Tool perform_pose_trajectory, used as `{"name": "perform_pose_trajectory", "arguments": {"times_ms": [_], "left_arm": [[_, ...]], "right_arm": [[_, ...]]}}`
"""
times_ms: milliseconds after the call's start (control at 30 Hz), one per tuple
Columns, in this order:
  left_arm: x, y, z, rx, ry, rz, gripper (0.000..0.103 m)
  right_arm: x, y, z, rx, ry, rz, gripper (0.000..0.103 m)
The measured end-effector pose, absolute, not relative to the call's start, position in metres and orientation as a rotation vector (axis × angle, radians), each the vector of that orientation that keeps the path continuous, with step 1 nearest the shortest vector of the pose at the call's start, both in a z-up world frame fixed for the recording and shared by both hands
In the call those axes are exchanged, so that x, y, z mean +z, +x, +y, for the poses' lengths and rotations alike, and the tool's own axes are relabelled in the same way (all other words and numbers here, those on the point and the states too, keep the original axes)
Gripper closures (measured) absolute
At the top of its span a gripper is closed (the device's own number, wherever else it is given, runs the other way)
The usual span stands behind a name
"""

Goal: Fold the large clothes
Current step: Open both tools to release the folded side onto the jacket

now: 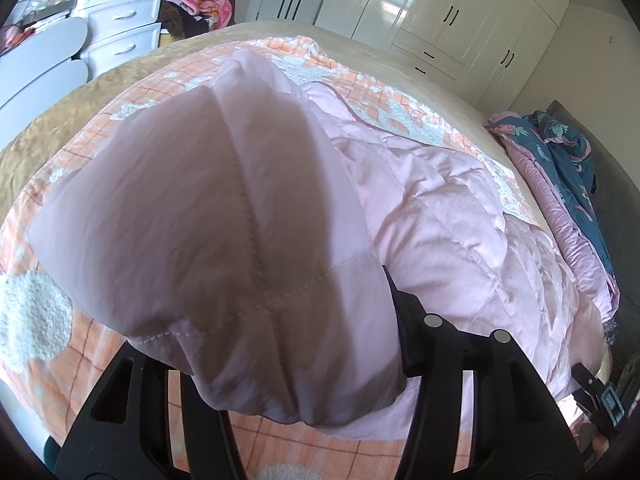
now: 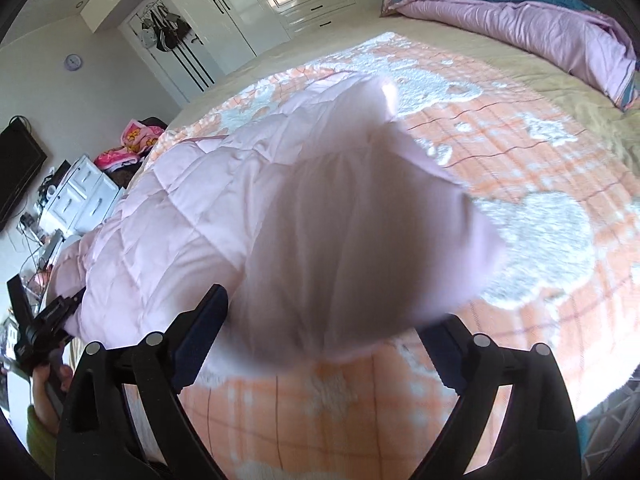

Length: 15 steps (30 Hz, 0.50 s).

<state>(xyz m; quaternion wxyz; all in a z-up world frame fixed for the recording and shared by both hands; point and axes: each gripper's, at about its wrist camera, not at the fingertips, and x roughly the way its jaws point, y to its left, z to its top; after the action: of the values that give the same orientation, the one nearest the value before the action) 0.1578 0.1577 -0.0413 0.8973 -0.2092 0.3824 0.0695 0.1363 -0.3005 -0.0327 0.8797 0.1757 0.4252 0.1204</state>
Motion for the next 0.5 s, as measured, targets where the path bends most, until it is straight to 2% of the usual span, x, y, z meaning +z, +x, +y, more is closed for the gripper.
{"name": "perform_pose_trajectory", "arguments": {"times_ms": [100, 367, 500], "left_arm": [[-0.042, 0.155, 0.159, 0.138, -0.441, 0.787, 0.056], [-0.039, 0.141, 0.161, 0.139, -0.442, 0.784, 0.05], [-0.027, 0.125, 0.161, 0.126, -0.43, 0.784, 0.039]], "right_arm": [[-0.019, 0.12, -0.303, 0.218, 0.315, 0.842, 0.005], [0.022, 0.09, -0.295, 0.239, 0.215, 0.747, 0.004], [0.03, 0.075, -0.286, 0.26, 0.189, 0.726, 0.004]]}}
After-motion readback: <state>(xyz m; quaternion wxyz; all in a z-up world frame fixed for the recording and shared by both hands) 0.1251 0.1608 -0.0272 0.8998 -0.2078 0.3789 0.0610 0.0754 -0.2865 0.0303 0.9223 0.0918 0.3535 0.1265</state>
